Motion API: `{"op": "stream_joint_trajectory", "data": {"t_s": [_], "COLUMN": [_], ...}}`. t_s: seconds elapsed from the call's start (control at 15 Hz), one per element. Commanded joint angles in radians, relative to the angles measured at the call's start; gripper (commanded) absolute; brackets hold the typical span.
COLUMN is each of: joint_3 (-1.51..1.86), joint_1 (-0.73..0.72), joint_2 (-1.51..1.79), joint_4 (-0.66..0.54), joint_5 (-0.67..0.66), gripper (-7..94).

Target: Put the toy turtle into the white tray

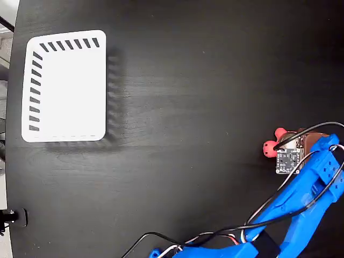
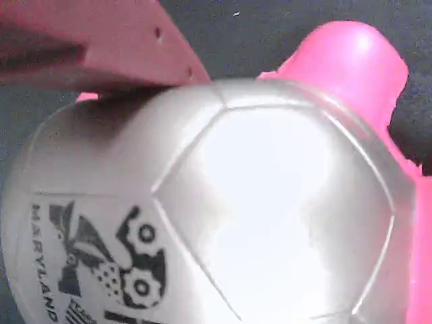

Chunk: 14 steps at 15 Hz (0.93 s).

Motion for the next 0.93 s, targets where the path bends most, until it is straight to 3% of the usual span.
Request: {"op": "stream_joint_trajectory", "data": {"t_s": [0.0,0.33,0.6,0.87], "joint_3": [-0.040,-0.035,-0.074,-0.086], "joint_1": [0.012,0.018,-0.031,-0.175], "joint_2": [0.044,0.103,0.282,0.434], "joint_4": [0.015,0.049,0.275,0.445], "joint_5": [-0.002,0.023,0.081,0.170], "gripper": [0,0,0,0]}}
